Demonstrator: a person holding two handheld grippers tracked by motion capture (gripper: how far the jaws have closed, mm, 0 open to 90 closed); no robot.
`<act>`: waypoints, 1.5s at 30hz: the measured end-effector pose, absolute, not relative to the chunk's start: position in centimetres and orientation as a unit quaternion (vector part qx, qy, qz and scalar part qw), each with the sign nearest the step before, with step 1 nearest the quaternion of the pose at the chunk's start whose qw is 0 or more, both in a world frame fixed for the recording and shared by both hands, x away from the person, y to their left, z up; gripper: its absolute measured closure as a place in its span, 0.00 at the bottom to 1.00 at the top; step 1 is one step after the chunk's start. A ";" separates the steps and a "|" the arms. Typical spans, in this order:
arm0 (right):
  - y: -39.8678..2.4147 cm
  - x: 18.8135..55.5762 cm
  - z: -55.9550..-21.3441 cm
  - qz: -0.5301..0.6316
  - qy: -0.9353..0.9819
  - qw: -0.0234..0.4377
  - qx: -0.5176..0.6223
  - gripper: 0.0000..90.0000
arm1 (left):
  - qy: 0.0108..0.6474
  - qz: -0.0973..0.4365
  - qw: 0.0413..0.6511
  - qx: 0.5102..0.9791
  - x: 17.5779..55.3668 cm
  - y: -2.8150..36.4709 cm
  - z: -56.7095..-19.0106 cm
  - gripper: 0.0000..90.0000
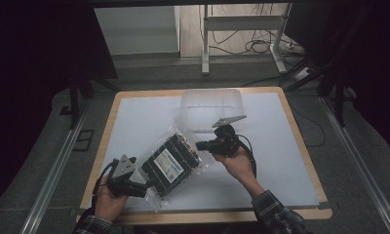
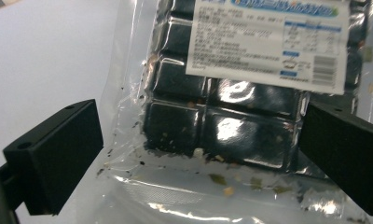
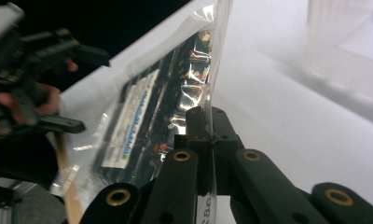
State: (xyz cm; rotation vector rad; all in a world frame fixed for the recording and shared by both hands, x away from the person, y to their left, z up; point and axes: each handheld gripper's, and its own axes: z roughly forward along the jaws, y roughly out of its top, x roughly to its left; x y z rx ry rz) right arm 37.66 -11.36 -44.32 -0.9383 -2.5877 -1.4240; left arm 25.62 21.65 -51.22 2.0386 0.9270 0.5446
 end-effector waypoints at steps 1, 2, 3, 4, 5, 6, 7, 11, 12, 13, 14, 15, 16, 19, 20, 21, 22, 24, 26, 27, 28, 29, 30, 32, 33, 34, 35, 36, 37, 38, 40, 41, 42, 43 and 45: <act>-11.4 37.6 -44.0 -0.462 -0.834 0.023 -0.300 0.99 | 0.367 0.217 0.408 0.807 25.6 21.7 -51.2 0.00; -11.4 37.6 -43.6 -0.466 -0.833 0.025 -0.297 0.99 | 0.367 0.217 0.409 0.807 25.6 21.7 -51.2 0.00; -11.4 37.6 -43.2 -0.468 -0.832 0.026 -0.295 0.99 | 0.367 0.218 0.409 0.806 25.6 21.7 -51.2 0.00; -11.4 37.6 -43.2 -0.468 -0.832 0.026 -0.295 0.99 | 0.367 0.218 0.409 0.806 25.6 21.7 -51.2 0.00; -11.5 37.6 -42.4 -0.474 -0.831 0.029 -0.291 0.99 | 0.368 0.218 0.409 0.806 25.6 21.7 -51.2 0.00; -11.5 37.5 -42.1 -0.476 -0.830 0.029 -0.290 0.99 | 0.367 0.219 0.409 0.806 25.6 21.7 -51.1 0.00; -11.5 37.5 -41.7 -0.479 -0.829 0.032 -0.288 0.99 | 0.369 0.219 0.410 0.805 25.5 21.7 -51.1 0.00; -11.4 37.2 -40.3 -0.487 -0.829 0.036 -0.273 0.99 | 0.368 0.221 0.409 0.805 25.5 21.7 -51.1 0.00; -11.4 37.2 -40.3 -0.487 -0.829 0.036 -0.273 0.99 | 0.368 0.221 0.409 0.805 25.5 21.7 -51.1 0.00; -11.3 37.1 -39.5 -0.493 -0.827 0.043 -0.268 0.99 | 0.368 0.221 0.410 0.805 25.5 21.7 -51.1 0.00; -11.3 37.1 -39.2 -0.495 -0.826 0.043 -0.265 0.99 | 0.367 0.222 0.409 0.806 25.5 21.7 -51.1 0.00; -11.3 37.1 -39.2 -0.495 -0.826 0.043 -0.265 0.99 | 0.367 0.222 0.409 0.806 25.5 21.7 -51.1 0.00; -11.3 37.0 -38.9 -0.496 -0.826 0.043 -0.263 0.99 | 0.367 0.223 0.410 0.805 25.5 21.7 -51.1 0.00; -11.2 36.9 -37.5 -0.501 -0.825 0.044 -0.255 0.99 | 0.366 0.224 0.411 0.804 25.5 21.8 -51.0 0.00; -11.2 36.9 -37.5 -0.501 -0.825 0.044 -0.255 0.99 | 0.366 0.224 0.411 0.804 25.5 21.8 -51.0 0.00; -11.2 36.8 -37.0 -0.503 -0.825 0.046 -0.252 0.99 | 0.366 0.224 0.412 0.804 25.5 21.7 -51.0 0.00; -11.1 36.7 -36.7 -0.503 -0.826 0.045 -0.250 0.99 | 0.366 0.224 0.413 0.803 25.5 21.7 -51.1 0.00; -11.1 36.7 -36.4 -0.504 -0.826 0.044 -0.248 0.99 | 0.367 0.224 0.414 0.802 25.5 21.7 -51.1 0.00; -11.1 36.5 -35.7 -0.505 -0.828 0.039 -0.242 0.99 | 0.365 0.224 0.412 0.804 25.5 21.7 -51.0 0.00; -11.2 36.5 -35.4 -0.505 -0.828 0.036 -0.240 0.99 | 0.365 0.225 0.412 0.804 25.5 21.7 -51.0 0.00; -11.2 36.5 -35.4 -0.505 -0.828 0.036 -0.240 0.99 | 0.365 0.225 0.412 0.804 25.5 21.7 -51.0 0.00; -11.3 36.4 -34.9 -0.505 -0.829 0.030 -0.238 0.99 | 0.365 0.225 0.413 0.804 25.5 21.7 -51.0 0.00; -11.3 36.4 -34.6 -0.506 -0.829 0.027 -0.238 0.99 | 0.365 0.225 0.413 0.804 25.5 21.7 -51.0 0.00; -11.4 36.4 -34.4 -0.505 -0.829 0.025 -0.238 0.99 | 0.365 0.224 0.414 0.804 25.5 21.7 -51.0 0.00; -11.7 36.5 -34.0 -0.504 -0.829 0.018 -0.240 0.99 | 0.364 0.223 0.413 0.804 25.5 21.7 -51.1 0.00; -11.7 36.6 -33.9 -0.505 -0.829 0.016 -0.240 0.99 | 0.364 0.223 0.413 0.804 25.5 21.7 -51.1 0.00; -11.9 36.7 -33.6 -0.505 -0.829 0.012 -0.241 0.99 | 0.365 0.222 0.413 0.804 25.5 21.7 -51.1 0.00; -12.0 36.8 -33.4 -0.506 -0.828 0.009 -0.242 0.99 | 0.365 0.222 0.413 0.804 25.5 21.7 -51.1 0.00; -12.2 36.9 -33.3 -0.507 -0.827 0.008 -0.243 0.99 | 0.364 0.222 0.413 0.805 25.5 21.7 -51.1 0.00; -12.4 36.9 -33.0 -0.508 -0.826 0.006 -0.245 0.99 | 0.364 0.221 0.412 0.805 25.5 21.7 -51.1 0.00; -12.5 37.0 -32.9 -0.509 -0.825 0.004 -0.245 0.99 | 0.364 0.221 0.412 0.806 25.5 21.7 -51.1 0.00; -12.8 37.2 -32.6 -0.511 -0.823 0.002 -0.247 0.99 | 0.364 0.220 0.412 0.806 25.6 21.7 -51.1 0.00; -12.9 37.3 -32.5 -0.511 -0.823 0.001 -0.247 0.99 | 0.364 0.221 0.411 0.806 25.6 21.7 -51.1 0.00; -13.1 37.5 -32.3 -0.513 -0.821 0.002 -0.249 0.99 | 0.364 0.220 0.412 0.806 25.6 21.7 -51.1 0.00; -13.4 37.7 -32.1 -0.518 -0.817 0.008 -0.253 0.99 | 0.364 0.220 0.412 0.806 25.6 21.7 -51.1 0.00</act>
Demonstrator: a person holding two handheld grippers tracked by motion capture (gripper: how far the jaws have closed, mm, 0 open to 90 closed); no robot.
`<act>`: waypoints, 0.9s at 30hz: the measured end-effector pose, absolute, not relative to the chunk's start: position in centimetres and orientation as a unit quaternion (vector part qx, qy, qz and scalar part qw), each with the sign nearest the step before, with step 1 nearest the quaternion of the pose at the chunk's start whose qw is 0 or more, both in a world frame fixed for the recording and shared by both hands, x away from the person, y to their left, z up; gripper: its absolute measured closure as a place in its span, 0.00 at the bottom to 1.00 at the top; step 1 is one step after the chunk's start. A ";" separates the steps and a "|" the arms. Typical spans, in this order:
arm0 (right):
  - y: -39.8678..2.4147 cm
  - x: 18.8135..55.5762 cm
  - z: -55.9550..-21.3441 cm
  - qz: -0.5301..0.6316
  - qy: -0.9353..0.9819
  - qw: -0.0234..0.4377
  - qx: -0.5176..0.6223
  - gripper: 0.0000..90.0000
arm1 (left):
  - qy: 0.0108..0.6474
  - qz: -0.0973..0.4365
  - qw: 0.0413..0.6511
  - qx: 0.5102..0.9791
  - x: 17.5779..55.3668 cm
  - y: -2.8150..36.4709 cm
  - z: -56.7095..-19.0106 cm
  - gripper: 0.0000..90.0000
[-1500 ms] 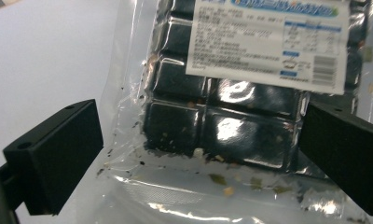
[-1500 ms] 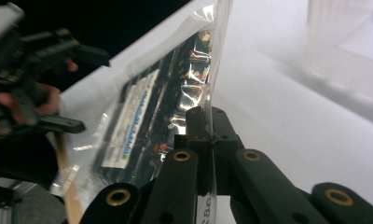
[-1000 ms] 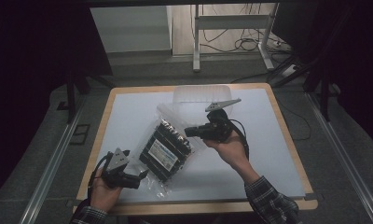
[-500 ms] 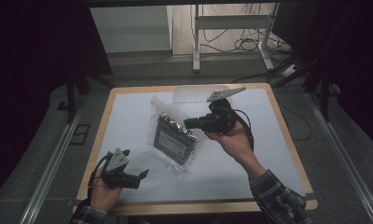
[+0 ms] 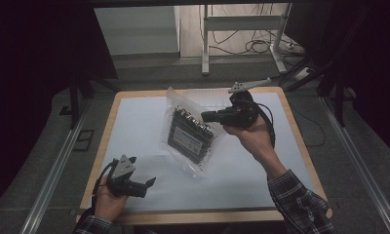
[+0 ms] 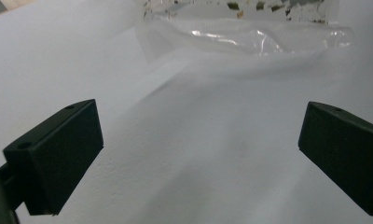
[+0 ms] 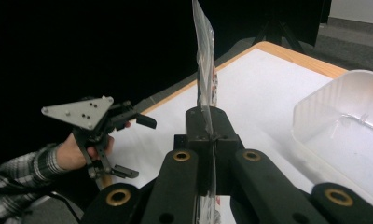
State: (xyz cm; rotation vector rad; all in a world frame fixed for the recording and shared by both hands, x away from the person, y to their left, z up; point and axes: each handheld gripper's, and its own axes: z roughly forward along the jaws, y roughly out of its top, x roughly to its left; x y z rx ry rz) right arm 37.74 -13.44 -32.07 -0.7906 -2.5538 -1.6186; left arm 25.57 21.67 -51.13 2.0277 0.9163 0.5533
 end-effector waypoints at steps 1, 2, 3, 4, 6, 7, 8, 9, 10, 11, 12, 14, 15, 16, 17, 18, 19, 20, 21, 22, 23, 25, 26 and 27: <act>-13.6 37.9 -32.0 -0.522 -0.815 0.011 -0.252 0.99 | 0.364 0.220 0.412 0.806 25.6 21.7 -51.1 0.00; -13.8 38.0 -31.8 -0.523 -0.813 0.011 -0.255 0.99 | 0.364 0.220 0.412 0.806 25.6 21.7 -51.1 0.00; -13.8 38.0 -31.8 -0.523 -0.813 0.011 -0.255 0.99 | 0.364 0.220 0.412 0.806 25.6 21.7 -51.1 0.00; -14.1 38.3 -31.6 -0.526 -0.811 0.009 -0.258 0.99 | 0.364 0.219 0.412 0.806 25.6 21.7 -51.1 0.00; -14.5 38.7 -31.2 -0.525 -0.810 0.006 -0.262 0.99 | 0.363 0.219 0.412 0.807 25.6 21.6 -51.1 0.00; -14.6 38.8 -31.1 -0.525 -0.809 0.004 -0.263 0.99 | 0.364 0.219 0.412 0.807 25.6 21.6 -51.2 0.00; -14.8 38.9 -30.9 -0.525 -0.809 0.001 -0.265 0.99 | 0.364 0.218 0.412 0.806 25.6 21.7 -51.2 0.00; -14.8 38.9 -30.9 -0.525 -0.809 0.001 -0.265 0.99 | 0.364 0.218 0.412 0.806 25.6 21.7 -51.2 0.00; -15.1 39.2 -30.6 -0.525 -0.808 -0.005 -0.268 0.99 | 0.364 0.218 0.412 0.806 25.6 21.7 -51.2 0.00; -15.3 39.3 -30.4 -0.525 -0.807 -0.007 -0.270 0.99 | 0.364 0.218 0.412 0.806 25.6 21.7 -51.2 0.00; -15.5 39.4 -30.2 -0.524 -0.807 -0.010 -0.272 0.99 | 0.364 0.218 0.412 0.806 25.6 21.7 -51.2 0.00; -15.9 39.7 -29.9 -0.523 -0.805 -0.015 -0.278 0.99 | 0.364 0.218 0.412 0.806 25.6 21.7 -51.2 0.00; -16.1 39.9 -29.7 -0.523 -0.805 -0.017 -0.280 0.99 | 0.364 0.218 0.412 0.806 25.6 21.7 -51.2 0.00; -16.1 39.9 -29.7 -0.523 -0.805 -0.017 -0.280 0.99 | 0.364 0.218 0.412 0.806 25.6 21.7 -51.2 0.00; -16.3 40.0 -29.5 -0.522 -0.805 -0.019 -0.282 0.99 | 0.364 0.217 0.412 0.806 25.6 21.7 -51.2 0.00; -16.7 40.4 -29.2 -0.522 -0.803 -0.023 -0.286 0.99 | 0.364 0.217 0.412 0.807 25.6 21.7 -51.2 0.00; -16.7 40.4 -29.2 -0.522 -0.803 -0.023 -0.286 0.99 | 0.364 0.217 0.412 0.807 25.6 21.7 -51.2 0.00; -17.1 40.7 -28.9 -0.521 -0.801 -0.025 -0.292 0.99 | 0.364 0.218 0.412 0.806 25.6 21.7 -51.2 0.00; -17.1 40.7 -28.9 -0.521 -0.801 -0.025 -0.292 0.99 | 0.364 0.218 0.412 0.806 25.6 21.7 -51.2 0.00; -17.3 40.9 -28.8 -0.522 -0.800 -0.026 -0.295 0.99 | 0.365 0.218 0.412 0.806 25.6 21.7 -51.2 0.00; -17.6 41.3 -28.5 -0.523 -0.798 -0.029 -0.299 0.99 | 0.365 0.217 0.412 0.806 25.7 21.7 -51.2 0.00; -17.7 41.4 -28.4 -0.522 -0.797 -0.030 -0.301 0.99 | 0.365 0.217 0.411 0.806 25.7 21.7 -51.2 0.00; -18.0 41.9 -28.2 -0.522 -0.796 -0.033 -0.305 0.99 | 0.365 0.217 0.411 0.806 25.7 21.7 -51.2 0.00; -18.1 42.0 -28.1 -0.522 -0.795 -0.035 -0.307 0.99 | 0.366 0.217 0.411 0.806 25.7 21.7 -51.2 0.00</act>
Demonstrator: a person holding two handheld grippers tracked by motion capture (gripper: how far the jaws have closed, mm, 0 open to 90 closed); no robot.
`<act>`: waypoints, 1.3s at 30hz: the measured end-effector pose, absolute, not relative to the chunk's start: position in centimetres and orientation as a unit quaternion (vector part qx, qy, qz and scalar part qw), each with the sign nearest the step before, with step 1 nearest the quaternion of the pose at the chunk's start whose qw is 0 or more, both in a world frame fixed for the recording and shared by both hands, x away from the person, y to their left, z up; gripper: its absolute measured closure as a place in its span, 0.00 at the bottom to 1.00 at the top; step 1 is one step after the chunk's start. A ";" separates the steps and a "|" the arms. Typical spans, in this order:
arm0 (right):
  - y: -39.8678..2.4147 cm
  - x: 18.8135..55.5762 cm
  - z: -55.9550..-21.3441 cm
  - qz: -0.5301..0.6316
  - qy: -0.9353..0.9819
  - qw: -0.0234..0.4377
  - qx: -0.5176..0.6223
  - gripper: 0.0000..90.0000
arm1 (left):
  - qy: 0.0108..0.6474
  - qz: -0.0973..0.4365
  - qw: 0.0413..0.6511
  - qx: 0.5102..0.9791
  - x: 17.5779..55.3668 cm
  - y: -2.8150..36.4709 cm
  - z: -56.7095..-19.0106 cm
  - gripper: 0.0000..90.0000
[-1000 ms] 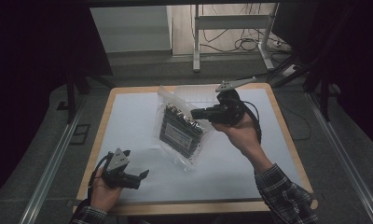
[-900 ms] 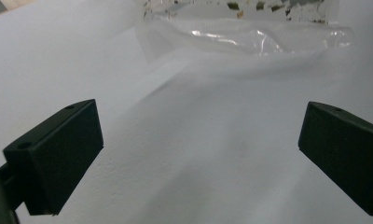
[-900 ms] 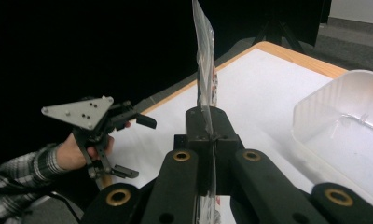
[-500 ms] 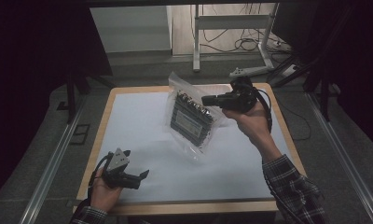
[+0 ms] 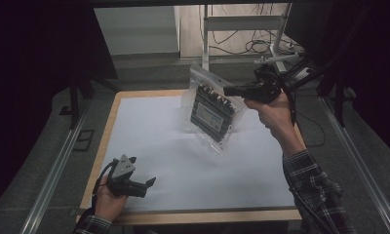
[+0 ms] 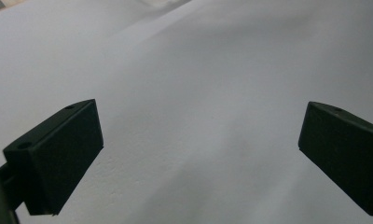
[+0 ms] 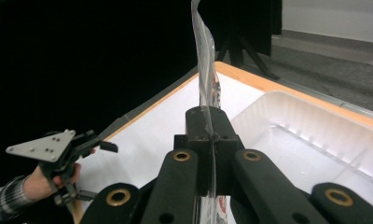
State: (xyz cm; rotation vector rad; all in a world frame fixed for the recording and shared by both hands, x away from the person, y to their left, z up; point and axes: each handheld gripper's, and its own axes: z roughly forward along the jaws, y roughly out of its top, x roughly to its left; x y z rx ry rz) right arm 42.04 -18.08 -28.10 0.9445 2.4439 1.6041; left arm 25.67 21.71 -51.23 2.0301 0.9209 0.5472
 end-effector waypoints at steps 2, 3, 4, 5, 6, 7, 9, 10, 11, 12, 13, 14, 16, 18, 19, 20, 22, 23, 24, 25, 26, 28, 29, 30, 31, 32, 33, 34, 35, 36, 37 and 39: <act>-18.3 42.5 -27.9 0.523 0.792 0.037 0.312 0.99 | 0.366 0.217 0.410 0.807 25.7 21.7 -51.2 0.00; -18.3 42.8 -27.8 0.524 0.791 0.039 0.314 0.99 | 0.366 0.217 0.410 0.807 25.7 21.7 -51.2 0.00; -18.3 42.8 -27.8 0.524 0.791 0.039 0.314 0.99 | 0.366 0.217 0.410 0.807 25.7 21.7 -51.2 0.00; -18.4 43.3 -27.6 0.526 0.788 0.040 0.317 0.99 | 0.366 0.217 0.410 0.806 25.7 21.7 -51.2 0.00; -18.4 43.3 -27.6 0.526 0.788 0.040 0.317 0.99 | 0.366 0.217 0.410 0.807 25.7 21.7 -51.3 0.00; -18.4 43.6 -27.5 0.527 0.786 0.041 0.320 0.99 | 0.366 0.217 0.409 0.807 25.7 21.7 -51.3 0.00; -18.3 44.4 -27.3 0.529 0.784 0.046 0.323 0.99 | 0.366 0.217 0.407 0.808 25.7 21.7 -51.3 0.00; -18.3 44.4 -27.3 0.529 0.784 0.046 0.323 0.99 | 0.366 0.217 0.407 0.808 25.7 21.7 -51.3 0.00; -18.2 45.0 -27.1 0.529 0.782 0.050 0.325 0.99 | 0.366 0.217 0.407 0.808 25.7 21.7 -51.3 0.00; -18.2 45.2 -27.1 0.530 0.782 0.051 0.325 0.99 | 0.365 0.217 0.406 0.809 25.7 21.7 -51.3 0.00; -18.1 45.5 -27.0 0.530 0.781 0.053 0.325 0.99 | 0.365 0.216 0.406 0.809 25.7 21.6 -51.3 0.00; -18.1 45.5 -27.0 0.530 0.781 0.053 0.325 0.99 | 0.365 0.216 0.406 0.809 25.7 21.6 -51.3 0.00; -18.1 46.3 -26.8 0.530 0.779 0.057 0.330 0.99 | 0.366 0.214 0.407 0.809 25.7 21.6 -51.3 0.00; -18.0 46.9 -26.6 0.530 0.779 0.060 0.331 0.99 | 0.365 0.214 0.407 0.809 25.7 21.5 -51.3 0.00; -17.9 47.2 -26.6 0.530 0.778 0.061 0.332 0.99 | 0.365 0.214 0.407 0.809 25.7 21.5 -51.4 0.00; -17.9 47.2 -26.6 0.530 0.778 0.061 0.332 0.99 | 0.365 0.214 0.407 0.809 25.7 21.5 -51.4 0.00; -17.8 47.7 -26.6 0.528 0.778 0.063 0.335 0.99 | 0.364 0.214 0.405 0.811 25.7 21.4 -51.4 0.00; -17.8 47.9 -26.6 0.528 0.778 0.064 0.335 0.99 | 0.363 0.213 0.404 0.812 25.7 21.4 -51.4 0.00; -17.7 48.3 -26.6 0.528 0.777 0.065 0.336 0.99 | 0.362 0.214 0.404 0.812 25.7 21.4 -51.4 0.00; -17.6 48.7 -26.7 0.528 0.777 0.067 0.337 0.99 | 0.362 0.214 0.404 0.812 25.7 21.4 -51.4 0.00; -17.5 49.2 -26.7 0.527 0.777 0.069 0.339 0.99 | 0.363 0.215 0.405 0.811 25.7 21.4 -51.4 0.00; -17.4 49.8 -26.8 0.526 0.776 0.070 0.340 0.99 | 0.363 0.216 0.406 0.810 25.7 21.4 -51.3 0.00; -17.4 50.0 -26.9 0.525 0.777 0.072 0.340 0.99 | 0.362 0.217 0.407 0.810 25.7 21.4 -51.3 0.00; -17.3 50.3 -26.9 0.525 0.777 0.071 0.340 0.99 | 0.361 0.217 0.408 0.810 25.7 21.4 -51.3 0.00; -17.3 50.6 -27.0 0.525 0.777 0.073 0.340 0.99 | 0.361 0.217 0.408 0.810 25.7 21.4 -51.3 0.00; -17.3 50.6 -27.0 0.525 0.777 0.073 0.340 0.99 | 0.361 0.217 0.408 0.810 25.7 21.4 -51.3 0.00; -17.3 51.1 -27.1 0.527 0.775 0.072 0.342 0.99 | 0.359 0.217 0.406 0.812 25.7 21.4 -51.3 0.00; -17.3 51.4 -27.2 0.528 0.774 0.072 0.341 0.99 | 0.359 0.217 0.407 0.812 25.7 21.3 -51.3 0.00; -17.3 51.6 -27.3 0.529 0.774 0.073 0.341 0.99 | 0.359 0.217 0.407 0.812 25.7 21.3 -51.3 0.00; -17.3 51.6 -27.3 0.529 0.774 0.073 0.341 0.99 | 0.359 0.217 0.407 0.812 25.7 21.3 -51.3 0.00; -17.2 51.9 -27.3 0.529 0.773 0.073 0.341 0.99 | 0.358 0.217 0.407 0.812 25.7 21.3 -51.3 0.00; -17.1 52.7 -27.6 0.529 0.774 0.074 0.341 0.99 | 0.359 0.217 0.408 0.811 25.7 21.3 -51.3 0.00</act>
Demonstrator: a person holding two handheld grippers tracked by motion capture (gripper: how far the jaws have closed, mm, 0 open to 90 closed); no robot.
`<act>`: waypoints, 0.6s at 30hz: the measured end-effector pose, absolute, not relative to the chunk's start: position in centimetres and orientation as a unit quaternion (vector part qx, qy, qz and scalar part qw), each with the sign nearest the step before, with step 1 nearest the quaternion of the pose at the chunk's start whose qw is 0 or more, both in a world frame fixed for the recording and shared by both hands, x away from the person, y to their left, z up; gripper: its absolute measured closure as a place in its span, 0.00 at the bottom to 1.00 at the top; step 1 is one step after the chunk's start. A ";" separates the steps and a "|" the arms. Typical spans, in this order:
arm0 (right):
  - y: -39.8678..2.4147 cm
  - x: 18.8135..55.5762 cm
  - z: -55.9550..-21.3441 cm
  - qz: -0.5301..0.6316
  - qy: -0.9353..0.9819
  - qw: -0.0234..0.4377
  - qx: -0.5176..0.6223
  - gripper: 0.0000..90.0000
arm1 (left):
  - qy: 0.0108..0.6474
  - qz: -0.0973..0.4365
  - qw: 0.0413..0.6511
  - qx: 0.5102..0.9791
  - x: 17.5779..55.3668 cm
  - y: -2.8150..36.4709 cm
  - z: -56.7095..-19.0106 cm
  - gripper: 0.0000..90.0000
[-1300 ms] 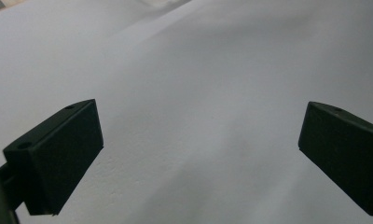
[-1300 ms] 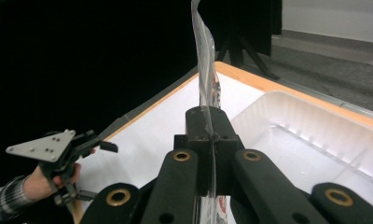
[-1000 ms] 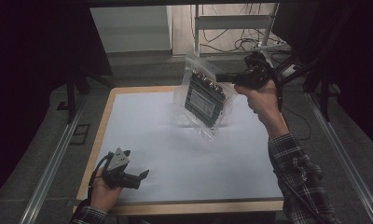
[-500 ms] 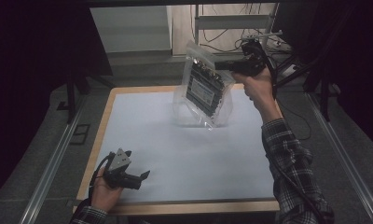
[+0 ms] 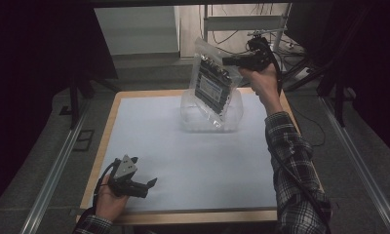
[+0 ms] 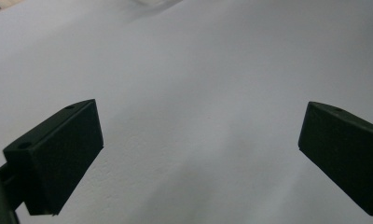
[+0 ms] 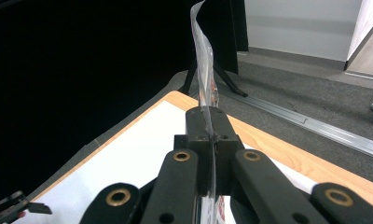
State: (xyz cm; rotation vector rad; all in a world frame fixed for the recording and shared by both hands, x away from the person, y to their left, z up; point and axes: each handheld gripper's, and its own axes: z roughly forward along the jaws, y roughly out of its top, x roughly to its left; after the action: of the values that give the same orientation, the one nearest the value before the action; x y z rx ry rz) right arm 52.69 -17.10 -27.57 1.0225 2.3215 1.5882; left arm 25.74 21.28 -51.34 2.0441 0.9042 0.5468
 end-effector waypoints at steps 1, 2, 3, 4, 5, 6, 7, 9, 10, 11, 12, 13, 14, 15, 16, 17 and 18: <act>-17.0 53.0 -27.7 0.528 0.774 0.075 0.341 0.99 | 0.360 0.217 0.408 0.811 25.7 21.3 -51.3 0.00; -17.0 53.2 -27.8 0.527 0.775 0.076 0.341 0.99 | 0.360 0.217 0.408 0.810 25.7 21.3 -51.3 0.00; -16.9 53.4 -28.0 0.525 0.776 0.078 0.340 0.99 | 0.361 0.217 0.409 0.810 25.7 21.3 -51.3 0.00; -16.8 53.7 -28.1 0.524 0.776 0.082 0.341 0.99 | 0.361 0.216 0.409 0.810 25.7 21.4 -51.3 0.00; -16.8 53.9 -28.2 0.524 0.776 0.082 0.341 0.99 | 0.361 0.216 0.409 0.809 25.8 21.4 -51.3 0.00; -16.8 54.2 -28.4 0.524 0.776 0.084 0.341 0.99 | 0.361 0.216 0.409 0.810 25.8 21.4 -51.3 0.00; -16.8 54.2 -28.4 0.524 0.776 0.084 0.341 0.99 | 0.361 0.216 0.409 0.810 25.8 21.4 -51.3 0.00; -16.6 54.6 -28.7 0.524 0.777 0.089 0.337 0.99 | 0.360 0.216 0.408 0.811 25.8 21.4 -51.3 0.00; -16.5 54.8 -28.8 0.524 0.778 0.092 0.334 0.99 | 0.360 0.216 0.408 0.811 25.8 21.4 -51.4 0.00; -16.3 54.9 -28.9 0.522 0.779 0.094 0.334 0.99 | 0.360 0.216 0.408 0.811 25.8 21.4 -51.4 0.00; -16.1 54.9 -29.0 0.519 0.780 0.095 0.336 0.99 | 0.359 0.216 0.407 0.812 25.8 21.4 -51.4 0.00; -16.0 55.1 -29.1 0.517 0.782 0.096 0.335 0.99 | 0.359 0.215 0.407 0.812 25.8 21.4 -51.4 0.00; -15.8 55.2 -29.2 0.514 0.784 0.097 0.335 0.99 | 0.359 0.215 0.406 0.812 25.8 21.4 -51.4 0.00; -15.6 55.2 -29.3 0.511 0.785 0.097 0.335 0.99 | 0.358 0.215 0.406 0.813 25.8 21.4 -51.4 0.00; -15.4 55.4 -29.6 0.508 0.787 0.096 0.336 0.99 | 0.358 0.215 0.406 0.813 25.8 21.4 -51.4 0.00; -15.2 55.4 -29.7 0.508 0.788 0.094 0.335 0.99 | 0.358 0.215 0.406 0.813 25.8 21.4 -51.4 0.00; -15.1 55.5 -29.8 0.510 0.787 0.092 0.334 0.99 | 0.359 0.215 0.406 0.813 25.8 21.4 -51.4 0.00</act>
State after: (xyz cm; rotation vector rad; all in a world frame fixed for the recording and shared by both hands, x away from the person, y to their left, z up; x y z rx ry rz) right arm 55.51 -15.05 -29.82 0.9930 2.3382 1.5142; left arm 25.78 21.41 -51.36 2.0506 0.9046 0.5437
